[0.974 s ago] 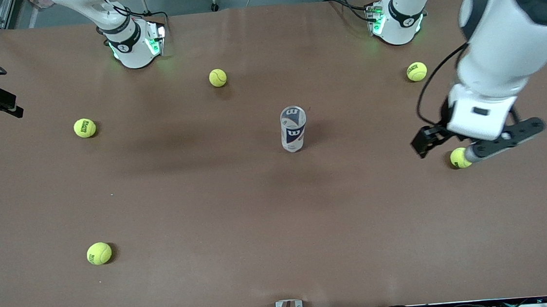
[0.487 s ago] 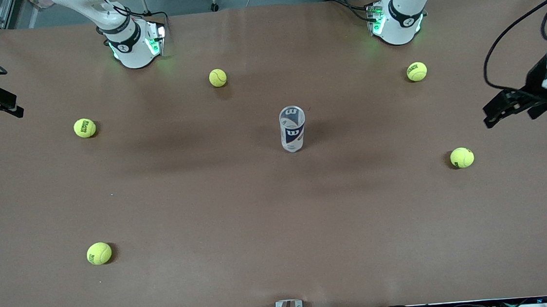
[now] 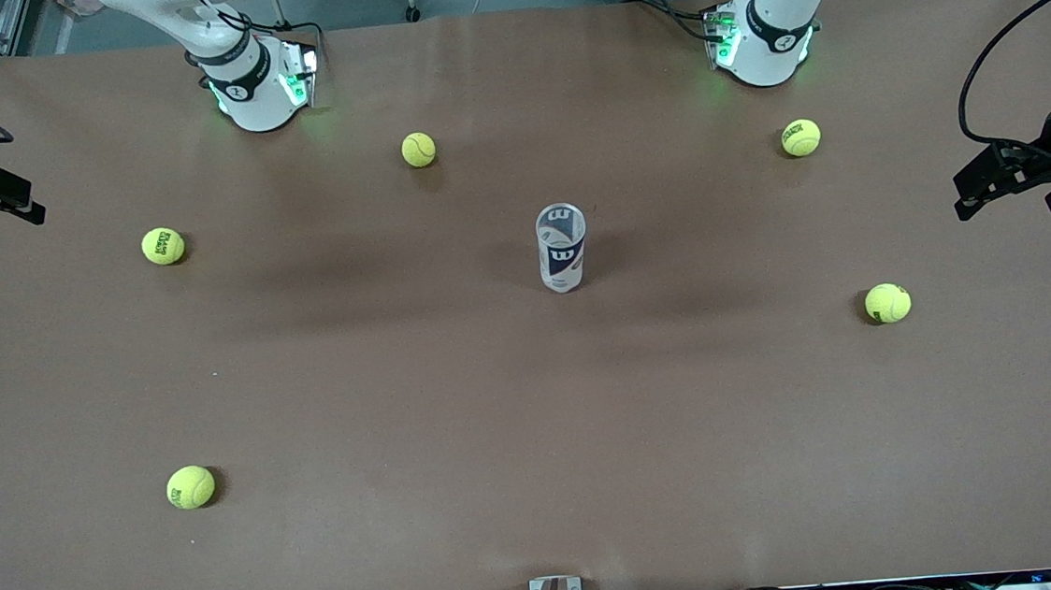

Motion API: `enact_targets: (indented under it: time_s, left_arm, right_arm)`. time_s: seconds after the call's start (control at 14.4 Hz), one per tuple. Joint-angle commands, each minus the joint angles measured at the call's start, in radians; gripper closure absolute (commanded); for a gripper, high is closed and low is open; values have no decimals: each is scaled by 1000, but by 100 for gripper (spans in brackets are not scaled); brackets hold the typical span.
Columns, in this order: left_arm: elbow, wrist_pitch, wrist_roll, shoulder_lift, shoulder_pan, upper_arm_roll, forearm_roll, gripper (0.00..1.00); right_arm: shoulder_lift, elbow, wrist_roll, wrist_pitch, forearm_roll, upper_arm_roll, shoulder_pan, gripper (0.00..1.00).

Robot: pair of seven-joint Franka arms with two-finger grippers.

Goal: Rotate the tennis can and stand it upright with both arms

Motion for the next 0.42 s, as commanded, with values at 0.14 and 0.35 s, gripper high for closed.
enact_targets:
  time_s: [0.14,0.35]
  left_arm:
    - [118,-21,9,58,2,-1,-14,0]
    - [118,-21,6,56,-1,-3,-3,0]
  right_arm:
    - [-28,-23,-1,-6,-7,4,3,0]
    - [-27,-21,-3,-7,-7,4,3,0]
